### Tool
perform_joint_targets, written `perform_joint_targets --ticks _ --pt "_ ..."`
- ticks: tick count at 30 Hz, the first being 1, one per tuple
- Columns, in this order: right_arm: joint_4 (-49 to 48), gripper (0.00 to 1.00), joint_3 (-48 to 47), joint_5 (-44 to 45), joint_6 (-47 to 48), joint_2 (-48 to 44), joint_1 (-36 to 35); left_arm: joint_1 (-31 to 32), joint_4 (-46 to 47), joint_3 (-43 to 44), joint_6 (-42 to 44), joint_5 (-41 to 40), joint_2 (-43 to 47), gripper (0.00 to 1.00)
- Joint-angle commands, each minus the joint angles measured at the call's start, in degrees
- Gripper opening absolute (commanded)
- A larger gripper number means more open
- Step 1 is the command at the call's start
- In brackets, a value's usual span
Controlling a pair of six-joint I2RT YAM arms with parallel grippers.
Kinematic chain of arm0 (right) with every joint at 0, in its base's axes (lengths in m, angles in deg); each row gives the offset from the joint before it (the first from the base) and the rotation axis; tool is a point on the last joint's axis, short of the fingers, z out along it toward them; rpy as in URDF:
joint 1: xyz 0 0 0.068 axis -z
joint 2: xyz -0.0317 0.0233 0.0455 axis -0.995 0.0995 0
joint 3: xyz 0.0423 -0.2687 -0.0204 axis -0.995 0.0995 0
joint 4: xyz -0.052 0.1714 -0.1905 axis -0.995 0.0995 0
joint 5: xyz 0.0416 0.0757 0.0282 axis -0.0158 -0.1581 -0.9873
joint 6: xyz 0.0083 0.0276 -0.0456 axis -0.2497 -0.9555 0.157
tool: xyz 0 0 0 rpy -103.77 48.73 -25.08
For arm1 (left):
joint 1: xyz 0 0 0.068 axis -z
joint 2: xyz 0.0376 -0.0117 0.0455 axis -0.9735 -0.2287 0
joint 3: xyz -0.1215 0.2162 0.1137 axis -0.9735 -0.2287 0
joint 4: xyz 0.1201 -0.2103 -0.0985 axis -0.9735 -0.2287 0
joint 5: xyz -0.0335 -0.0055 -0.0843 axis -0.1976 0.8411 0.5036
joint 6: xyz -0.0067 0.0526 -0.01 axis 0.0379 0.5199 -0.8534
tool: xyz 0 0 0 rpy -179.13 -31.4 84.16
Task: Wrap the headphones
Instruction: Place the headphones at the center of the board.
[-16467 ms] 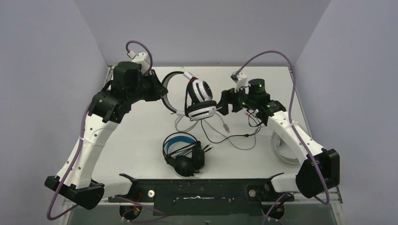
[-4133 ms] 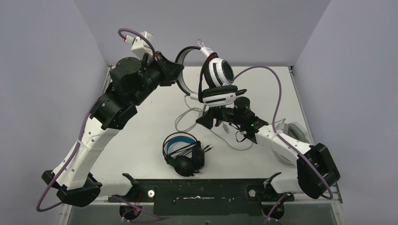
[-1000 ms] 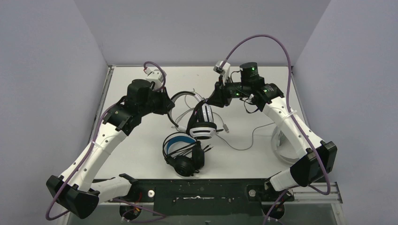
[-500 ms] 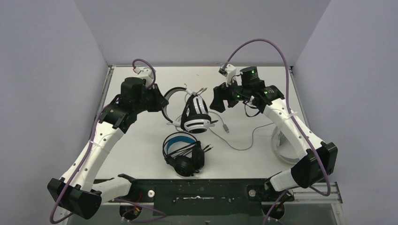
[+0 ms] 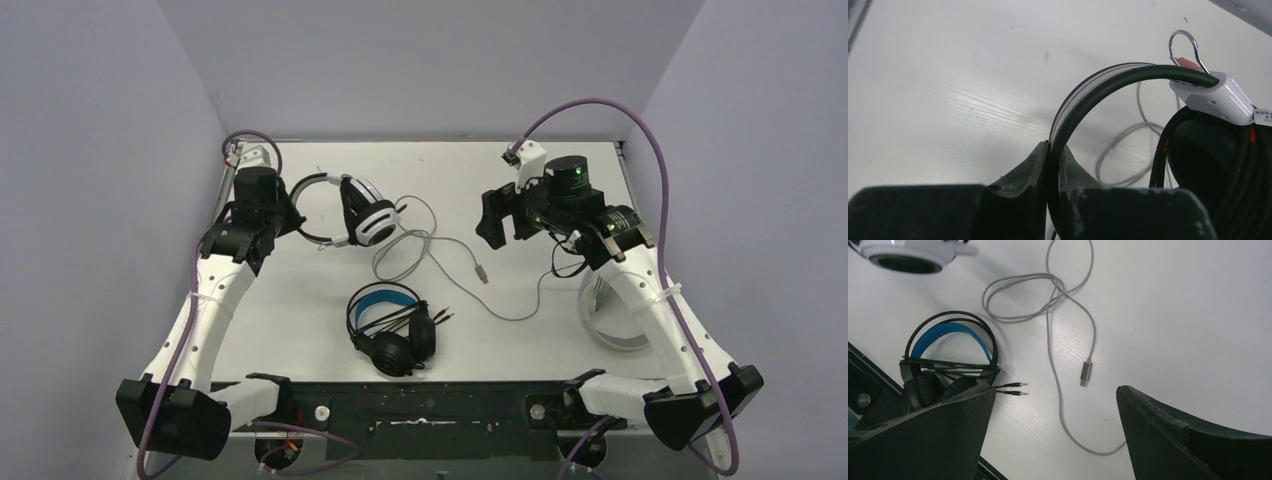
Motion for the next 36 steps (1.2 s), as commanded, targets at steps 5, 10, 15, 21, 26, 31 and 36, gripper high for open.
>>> perform_joint_targets --ticks 5,10,15,21,26,31,36 --pt "3.36 1.0 3.64 4.01 -0.03 -6.19 0.31 -13.04 12.96 0.13 -6.77 -2.04 -5.58 0.0" --pt "2.17 1.0 6.53 4.92 -1.43 -10.72 0.37 -17.64 20.7 -3.14 -8.1 -1.26 -9.96 0.0" --pt "2.25 1.0 6.77 5.52 -2.26 -12.43 0.54 -22.98 29.39 -5.19 -5.33 4.49 -16.54 0.0" --pt "1.14 1.0 8.67 5.75 -3.65 -12.87 0.58 -28.36 32.46 -4.31 -6.38 12.89 -23.8 0.0" --pt "-1.33 1.0 10.09 3.46 -5.05 -12.14 0.59 -28.47 30.85 -3.42 -7.07 11.53 -27.54 0.0" --pt "-1.58 1.0 9.91 3.94 -5.31 -11.75 0.61 -28.42 30.97 -3.22 -6.1 10.92 -30.35 0.0" --pt "-1.13 1.0 8.92 3.76 -5.33 -11.46 0.62 -27.97 29.95 -3.18 -6.63 10.92 -32.62 0.01"
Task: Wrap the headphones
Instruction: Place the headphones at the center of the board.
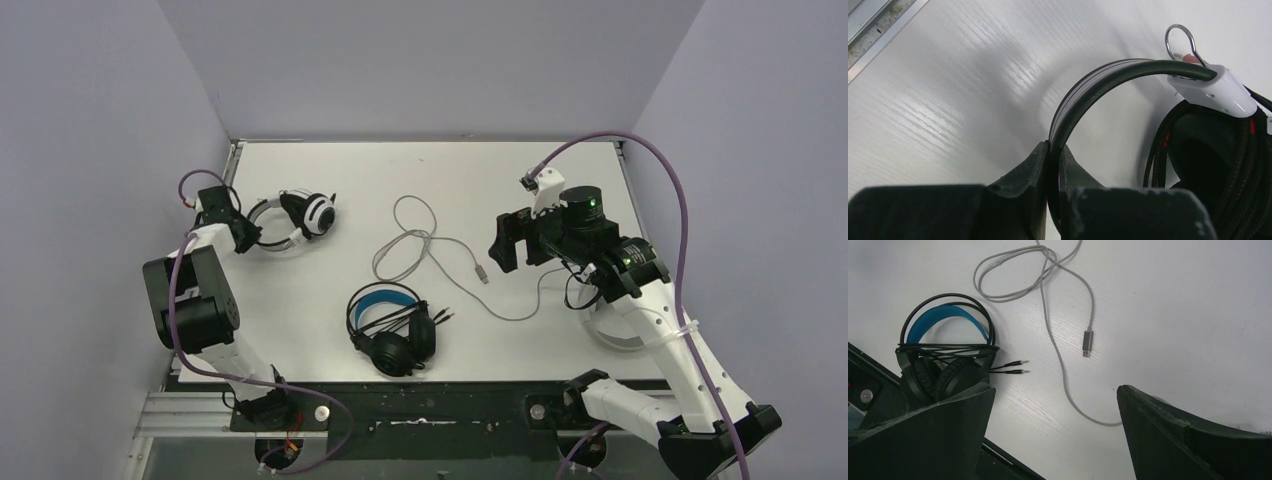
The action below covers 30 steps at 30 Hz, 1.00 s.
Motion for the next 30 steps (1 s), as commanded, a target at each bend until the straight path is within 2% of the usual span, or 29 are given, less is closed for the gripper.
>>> perform_joint_targets --ticks 1,5,14,17,22,24,27,30 --pt "-2.89 1.0 -1.65 -0.04 -0.7 -0.09 0.26 0.82 4.8 3.33 -2.15 1.59 -0.22 0.01" --pt "-2.91 1.0 -2.04 0.04 -0.73 1.05 0.3 2.57 2.77 3.35 -2.63 -0.55 -0.61 0.05" --pt "-3.22 1.0 -1.79 0.74 -1.55 0.61 0.31 3.3 -2.77 5.08 -3.86 -2.65 -1.78 0.23" --pt "-2.8 1.0 -2.1 1.41 -1.49 0.46 0.33 2.95 -3.45 5.17 -3.75 -3.19 -0.93 0.36" --pt "-2.73 1.0 -2.86 1.45 -1.44 0.92 0.34 2.2 -6.28 6.13 -3.72 -3.47 -0.01 0.48" --pt "-2.73 1.0 -3.15 1.74 -1.48 1.14 0.33 1.58 -7.83 6.88 -3.88 -3.37 1.25 0.62" --pt "-2.52 1.0 -3.27 2.47 -1.55 1.73 0.36 0.39 -9.56 8.23 -3.61 -2.84 4.66 0.73" --pt "-2.89 1.0 -2.61 5.34 -3.09 2.03 0.41 -0.1 -11.74 9.41 -2.0 -2.09 10.09 0.76"
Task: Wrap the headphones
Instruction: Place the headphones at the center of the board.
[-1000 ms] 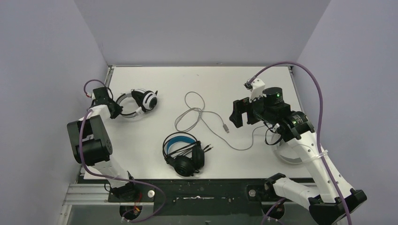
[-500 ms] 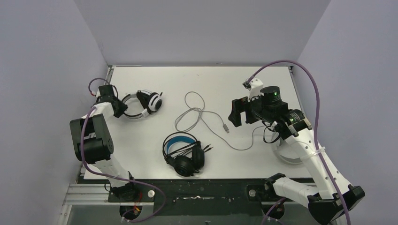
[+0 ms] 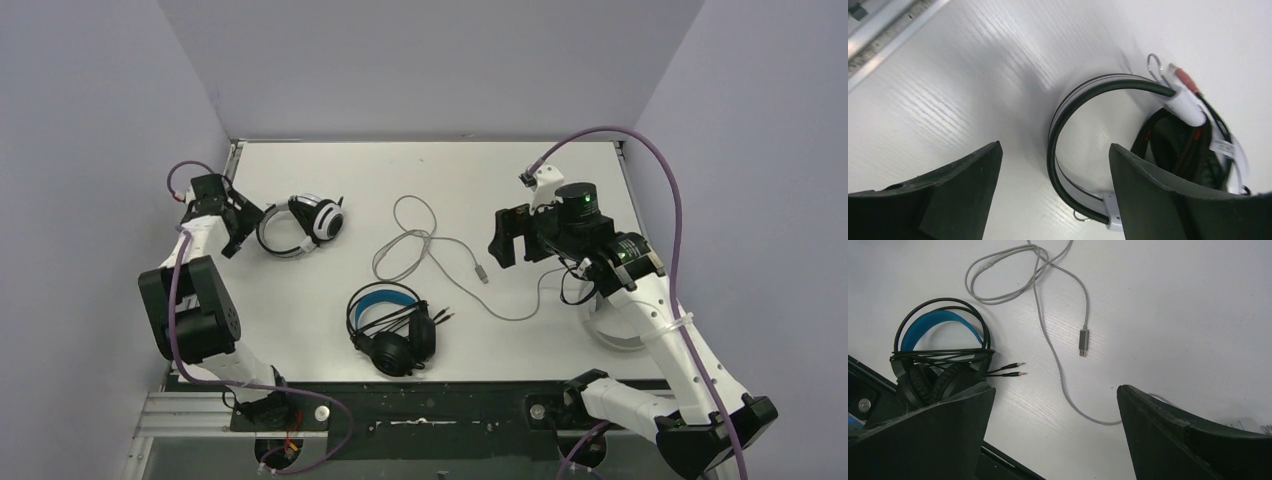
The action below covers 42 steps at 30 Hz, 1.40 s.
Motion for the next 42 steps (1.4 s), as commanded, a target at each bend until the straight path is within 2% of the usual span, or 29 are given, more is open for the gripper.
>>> perform_joint_targets --ticks 1,4,7,9,14,17,19,24,27,33,36,39,42 --pt "-3.09 1.0 -1.5 5.62 -2.52 0.41 0.62 -1.02 -1.34 4.69 2.34 2.12 11.04 0.79" --pt "-3.22 1.0 -0.52 6.5 -5.29 2.29 3.54 -0.35 0.27 5.63 3.56 10.25 16.42 0.83" --pt "-0.99 1.0 0.19 6.7 -7.93 5.01 10.94 4.6 1.45 7.1 3.84 16.68 19.27 0.84" --pt "0.07 1.0 1.55 5.65 -9.67 6.05 18.4 9.03 2.39 7.98 3.86 21.42 20.14 0.84" --pt "0.57 1.0 9.63 3.16 -18.71 4.93 43.81 19.69 9.25 6.03 -1.5 32.05 22.18 0.84" --pt "3.33 1.0 14.08 6.16 -20.01 2.83 56.03 24.44 9.2 6.66 -2.92 35.06 21.29 0.83" --pt "4.92 1.0 16.5 9.58 -19.45 0.72 61.26 26.55 11.24 6.15 -5.0 37.66 20.65 0.82" --pt "6.03 1.0 21.33 17.5 -23.34 -4.22 64.26 30.36 12.31 6.37 -6.86 40.03 19.89 0.81" --pt "4.95 0.99 22.9 19.51 -24.71 -2.9 65.51 33.29 11.12 6.99 -5.59 39.79 20.22 0.8" --pt "4.98 0.92 27.18 9.78 -29.15 1.92 67.55 35.89 8.38 7.89 -2.64 37.78 20.72 0.8" --pt "1.76 0.84 33.47 3.85 -33.33 0.26 66.82 35.08 9.5 7.57 -3.42 38.89 20.66 0.8" --pt "-0.81 0.83 36.45 0.75 -39.46 0.46 59.71 33.14 10.91 6.77 -4.54 39.15 20.58 0.8" --pt "-3.97 0.83 37.33 3.1 -49.58 -1.17 45.05 30.82 12.29 5.93 -5.61 39.58 20.09 0.8"
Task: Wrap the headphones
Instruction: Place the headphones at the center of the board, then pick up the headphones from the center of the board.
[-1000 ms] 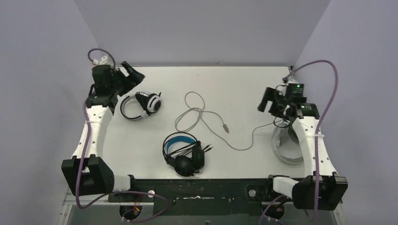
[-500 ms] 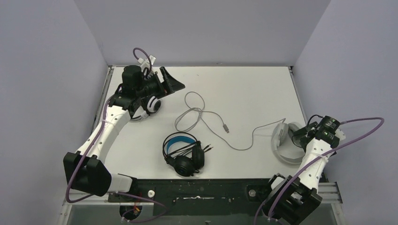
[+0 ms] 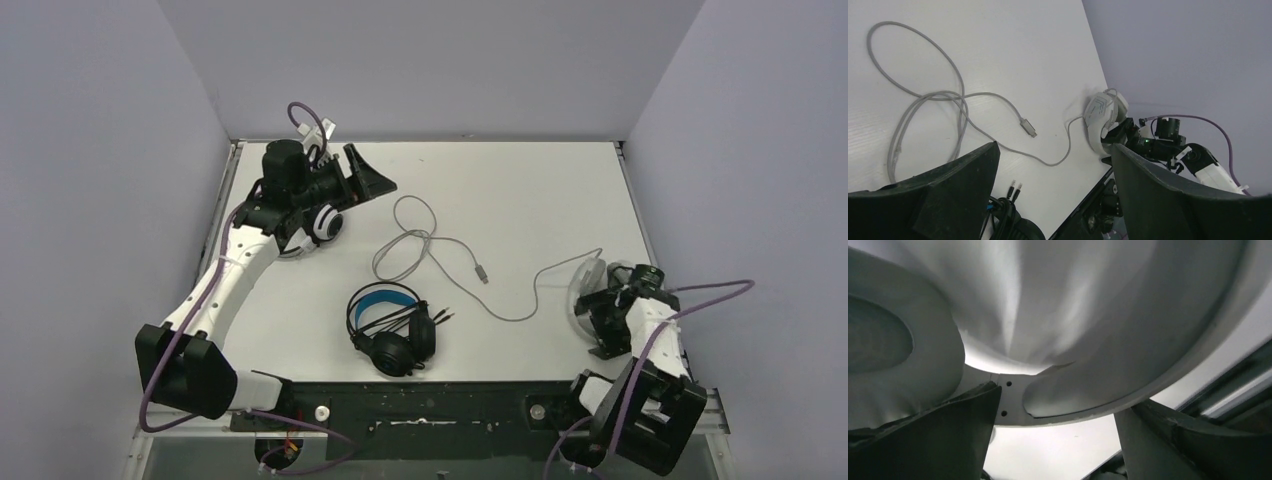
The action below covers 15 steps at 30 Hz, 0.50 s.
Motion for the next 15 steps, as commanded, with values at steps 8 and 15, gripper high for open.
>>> perform_joint_targets --ticks 8,15 --pt "-24.22 0.86 -9.87 3.4 -28.1 12.81 -39.5 -6.52 6.67 -0.96 -1.61 1.76 -0.65 0.79" --pt "-20.09 0.92 -20.54 -1.69 -15.98 17.07 -42.92 -7.48 4.83 -0.41 0.49 0.57 -1.07 0.79"
